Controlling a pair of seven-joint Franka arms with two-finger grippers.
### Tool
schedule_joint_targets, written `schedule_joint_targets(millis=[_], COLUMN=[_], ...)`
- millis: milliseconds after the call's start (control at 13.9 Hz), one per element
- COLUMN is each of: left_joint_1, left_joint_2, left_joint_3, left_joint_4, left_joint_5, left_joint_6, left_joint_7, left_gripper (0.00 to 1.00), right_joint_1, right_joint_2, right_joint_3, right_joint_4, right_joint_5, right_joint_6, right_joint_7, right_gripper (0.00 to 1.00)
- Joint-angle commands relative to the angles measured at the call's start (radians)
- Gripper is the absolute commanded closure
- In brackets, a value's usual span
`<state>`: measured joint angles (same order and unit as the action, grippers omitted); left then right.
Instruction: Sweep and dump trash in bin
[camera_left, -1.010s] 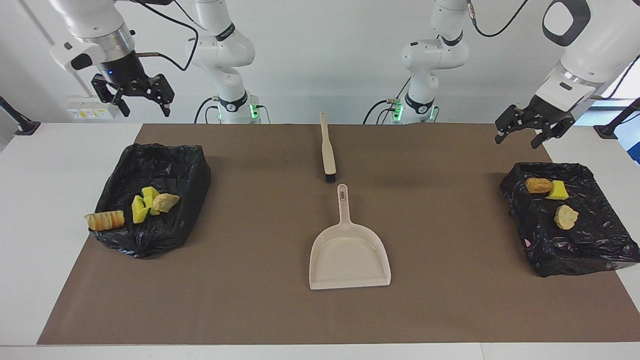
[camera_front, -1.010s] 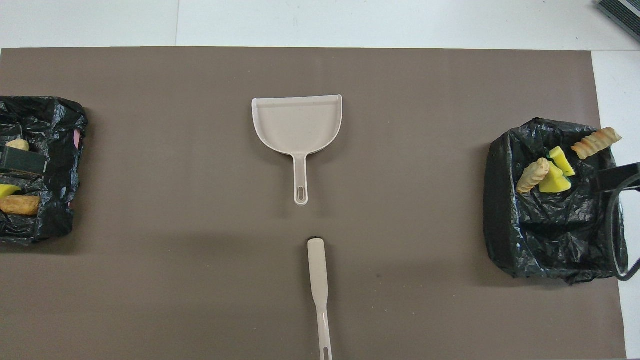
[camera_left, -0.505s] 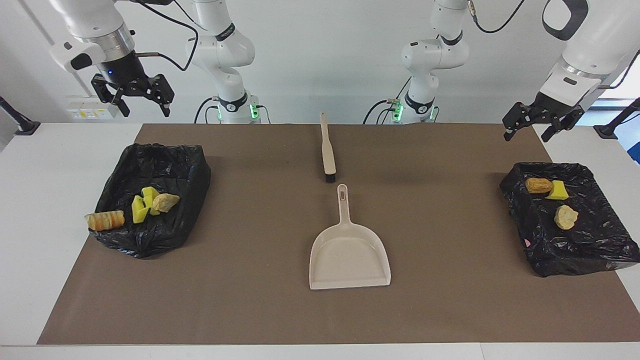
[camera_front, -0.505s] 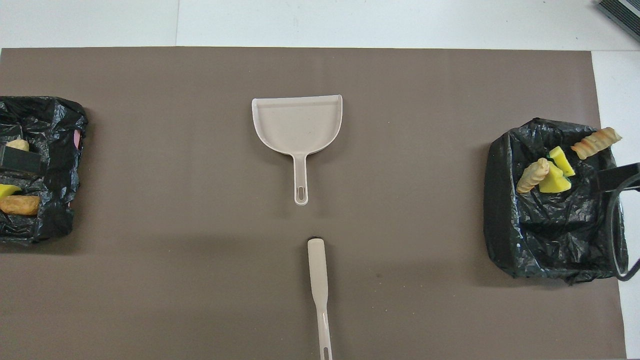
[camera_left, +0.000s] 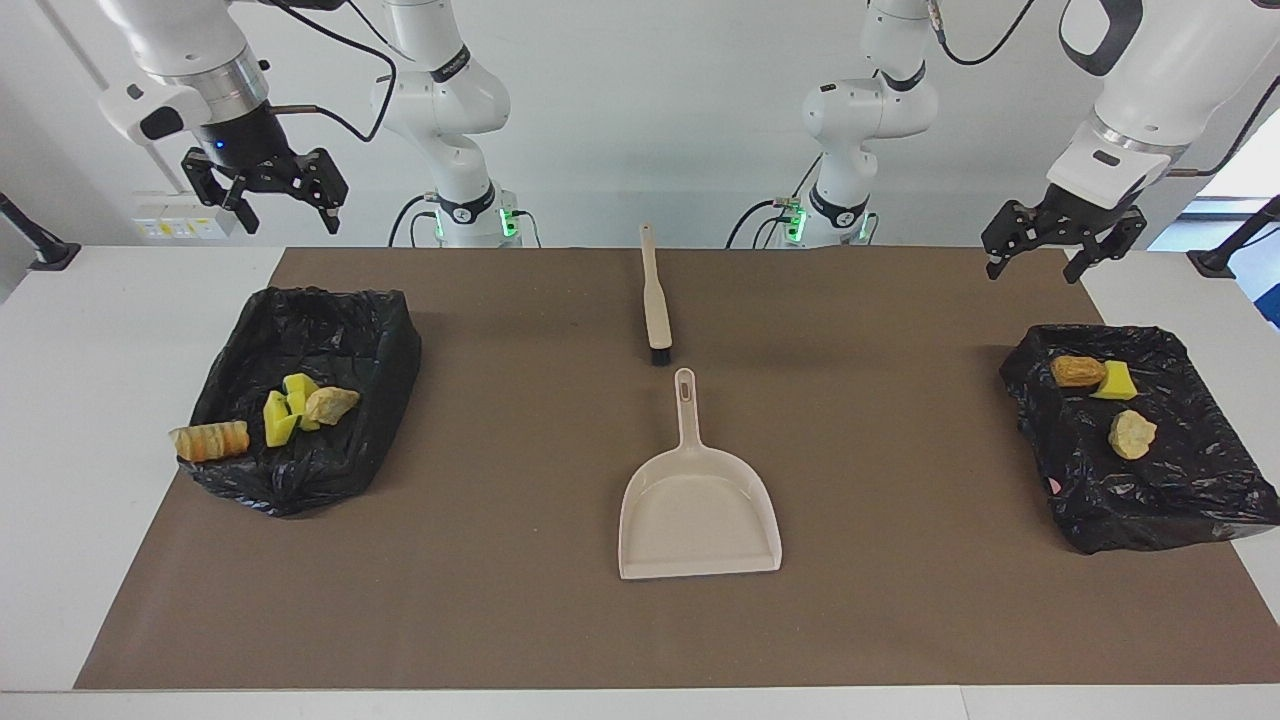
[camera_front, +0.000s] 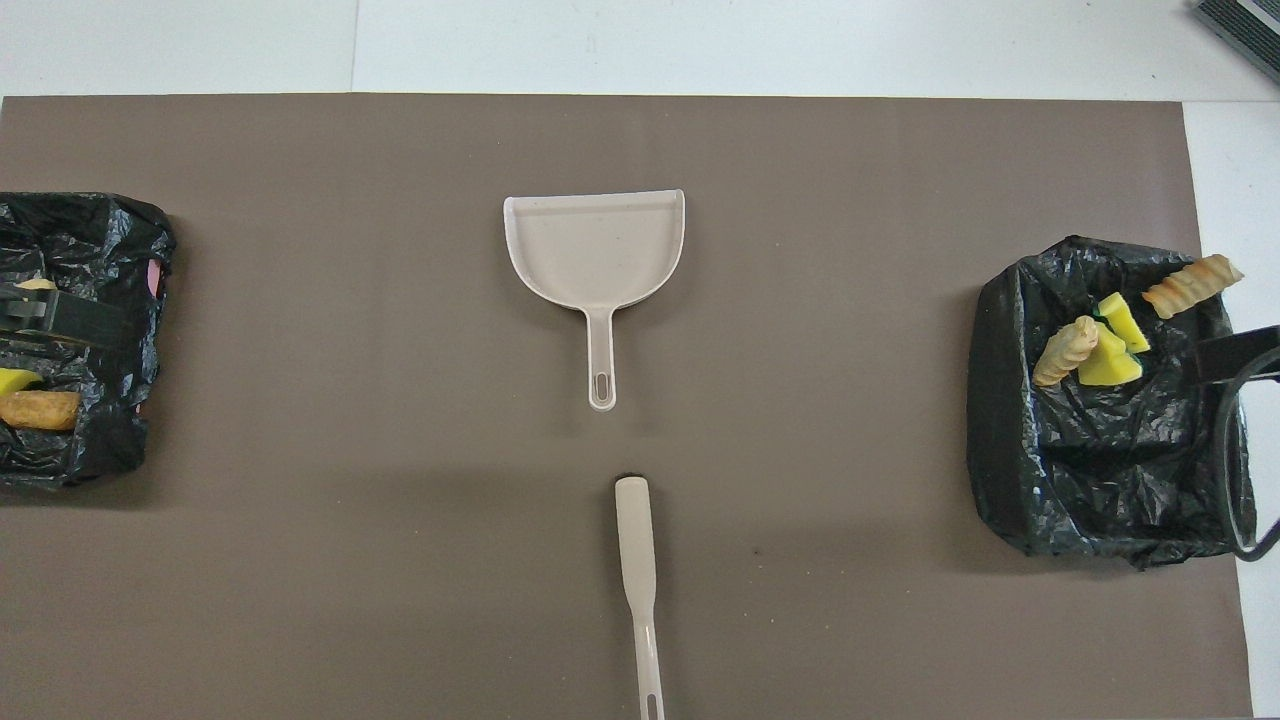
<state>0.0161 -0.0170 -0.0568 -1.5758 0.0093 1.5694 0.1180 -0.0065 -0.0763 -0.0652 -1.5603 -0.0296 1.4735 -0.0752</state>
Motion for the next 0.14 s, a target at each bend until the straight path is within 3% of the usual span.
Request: schedule_joint_targets(millis=[0,72], left_joint_1=[-0.015,-0.015], left_joint_2=[0.017,0.017], left_joint_3=[0.012,0.012], left_joint_4=[0.033,0.033], left_joint_5=[-0.009,-0.011], left_joint_6=[-0.032,-0.031], left_joint_7=[-0.011,-0.011], left_gripper=[0.0,0.0], right_joint_1=[-0.009,-0.009], right_joint_2=[-0.003,-0.003], right_joint_3=[0.002,0.002], right_joint_4=[-0.003,-0.003], right_joint_5=[0.01,0.01], right_joint_6=[0.01,0.011], right_joint_7=[-0.015,-0.017], right_gripper=[0.0,0.0])
